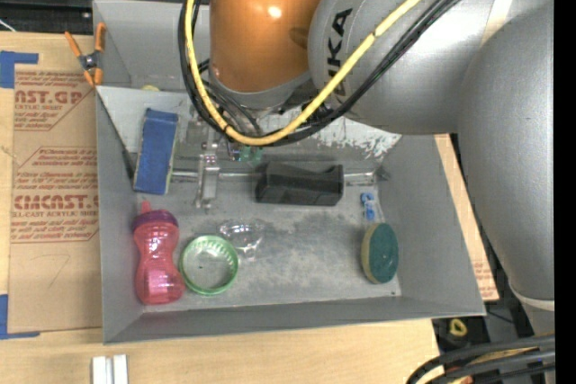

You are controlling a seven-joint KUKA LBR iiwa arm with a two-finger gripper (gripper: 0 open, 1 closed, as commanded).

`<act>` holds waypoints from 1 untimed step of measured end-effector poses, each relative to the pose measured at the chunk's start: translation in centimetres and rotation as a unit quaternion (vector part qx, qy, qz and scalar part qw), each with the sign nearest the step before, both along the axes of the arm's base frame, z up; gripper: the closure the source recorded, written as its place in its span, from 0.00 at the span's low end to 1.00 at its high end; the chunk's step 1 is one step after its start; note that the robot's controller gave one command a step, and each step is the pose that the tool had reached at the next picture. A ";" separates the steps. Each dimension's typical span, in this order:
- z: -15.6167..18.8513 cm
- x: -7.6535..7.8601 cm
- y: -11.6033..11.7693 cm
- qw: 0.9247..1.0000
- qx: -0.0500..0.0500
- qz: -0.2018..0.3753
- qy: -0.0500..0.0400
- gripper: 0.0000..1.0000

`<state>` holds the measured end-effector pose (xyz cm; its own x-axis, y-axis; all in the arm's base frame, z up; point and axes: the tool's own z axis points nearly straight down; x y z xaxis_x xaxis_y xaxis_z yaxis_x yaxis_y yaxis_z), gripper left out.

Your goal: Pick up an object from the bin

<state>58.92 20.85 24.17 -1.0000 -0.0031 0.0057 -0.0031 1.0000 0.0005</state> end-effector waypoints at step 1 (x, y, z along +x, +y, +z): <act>0.5 0.2 -0.1 1.000 0.001 -0.001 -0.004 0.00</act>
Offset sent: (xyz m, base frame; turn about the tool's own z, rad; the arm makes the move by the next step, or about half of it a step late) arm -0.0772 -0.0439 -0.1717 -0.2624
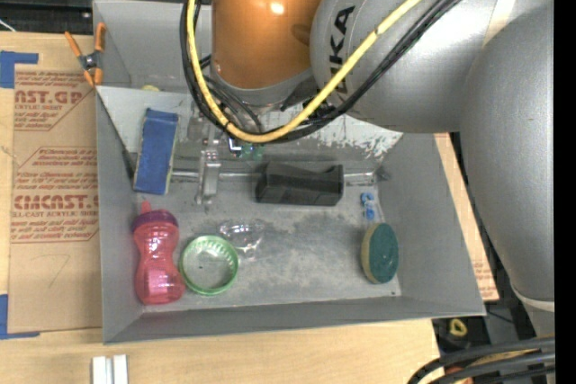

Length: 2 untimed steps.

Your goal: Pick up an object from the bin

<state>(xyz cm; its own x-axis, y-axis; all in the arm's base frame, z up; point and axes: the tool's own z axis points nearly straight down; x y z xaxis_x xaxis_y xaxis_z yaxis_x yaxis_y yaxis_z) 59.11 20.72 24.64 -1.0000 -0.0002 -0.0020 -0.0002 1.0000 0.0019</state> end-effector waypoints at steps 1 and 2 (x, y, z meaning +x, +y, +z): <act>-10.4 -4.7 -2.4 0.997 0.000 0.079 -0.001 0.00; -8.6 -9.7 -2.1 0.983 0.001 0.183 -0.006 0.00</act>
Offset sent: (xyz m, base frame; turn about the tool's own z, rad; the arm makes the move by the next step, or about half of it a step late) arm -0.0972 -0.0218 -0.0864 -0.3692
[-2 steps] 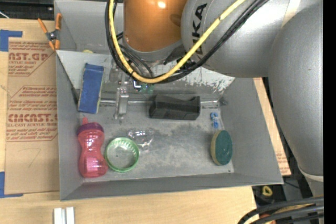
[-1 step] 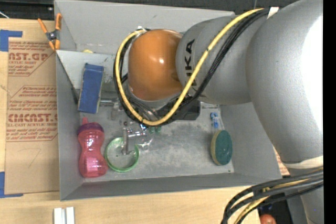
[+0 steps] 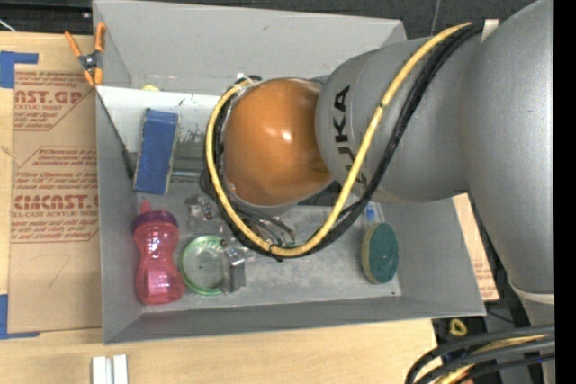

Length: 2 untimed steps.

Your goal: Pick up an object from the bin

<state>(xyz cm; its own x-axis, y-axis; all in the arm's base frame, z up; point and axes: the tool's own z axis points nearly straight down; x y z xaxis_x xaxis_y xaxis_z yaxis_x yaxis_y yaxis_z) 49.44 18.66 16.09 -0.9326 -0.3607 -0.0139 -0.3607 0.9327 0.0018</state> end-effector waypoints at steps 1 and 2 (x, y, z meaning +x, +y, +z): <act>-4.8 2.3 -2.1 0.993 -0.002 -0.118 0.007 0.00; -8.9 3.1 -1.7 0.999 -0.001 0.049 0.003 0.00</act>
Offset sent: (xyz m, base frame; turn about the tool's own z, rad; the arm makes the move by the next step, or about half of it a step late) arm 0.0316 -0.0187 -0.0909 -0.0974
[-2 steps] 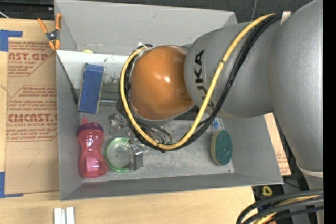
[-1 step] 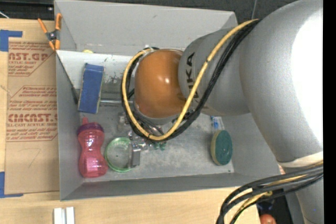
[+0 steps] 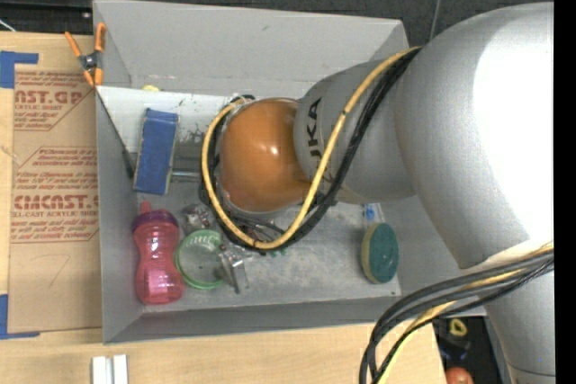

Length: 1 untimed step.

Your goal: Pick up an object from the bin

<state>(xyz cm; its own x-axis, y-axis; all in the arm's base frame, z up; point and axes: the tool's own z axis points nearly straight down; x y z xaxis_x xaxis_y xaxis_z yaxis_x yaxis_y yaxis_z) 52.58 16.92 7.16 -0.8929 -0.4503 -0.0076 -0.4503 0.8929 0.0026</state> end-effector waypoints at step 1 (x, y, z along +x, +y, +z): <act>0.2 0.0 -0.8 0.980 0.002 -0.200 -0.001 1.00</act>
Offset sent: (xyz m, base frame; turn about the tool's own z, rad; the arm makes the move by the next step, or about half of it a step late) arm 0.0000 0.0000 0.0000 0.0000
